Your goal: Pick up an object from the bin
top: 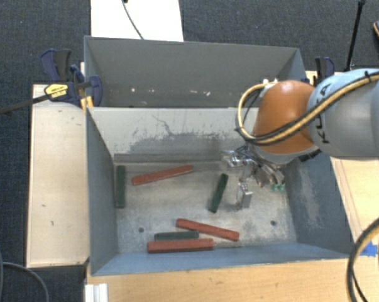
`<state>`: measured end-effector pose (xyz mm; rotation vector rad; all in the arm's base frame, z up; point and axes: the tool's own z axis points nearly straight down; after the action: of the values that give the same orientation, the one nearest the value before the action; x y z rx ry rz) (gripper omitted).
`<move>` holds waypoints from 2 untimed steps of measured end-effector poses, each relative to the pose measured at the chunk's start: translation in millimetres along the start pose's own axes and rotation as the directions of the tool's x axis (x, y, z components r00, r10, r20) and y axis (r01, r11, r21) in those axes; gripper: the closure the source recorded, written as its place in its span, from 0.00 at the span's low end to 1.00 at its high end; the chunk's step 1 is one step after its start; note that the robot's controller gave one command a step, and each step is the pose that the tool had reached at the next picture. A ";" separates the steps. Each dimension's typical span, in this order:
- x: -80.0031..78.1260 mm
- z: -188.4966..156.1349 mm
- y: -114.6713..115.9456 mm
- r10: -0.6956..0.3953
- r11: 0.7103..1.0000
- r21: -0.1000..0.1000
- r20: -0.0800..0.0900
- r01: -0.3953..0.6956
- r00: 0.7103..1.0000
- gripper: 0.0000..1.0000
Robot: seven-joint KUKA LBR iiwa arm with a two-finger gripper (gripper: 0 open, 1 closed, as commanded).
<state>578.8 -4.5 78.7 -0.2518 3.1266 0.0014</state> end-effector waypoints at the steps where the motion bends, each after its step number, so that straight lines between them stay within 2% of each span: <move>1: 3.5 8.5 50.1 -0.067 0.998 -0.003 -0.005 0.067 0.998 0.00; 2: 3.4 8.0 46.8 -0.060 0.998 -0.001 -0.004 0.060 0.998 1.00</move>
Offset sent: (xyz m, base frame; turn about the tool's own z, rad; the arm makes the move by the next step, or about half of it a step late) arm -0.0113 0.0454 -0.0087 -0.0614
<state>568.0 41.2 70.6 -0.3459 3.1221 0.0016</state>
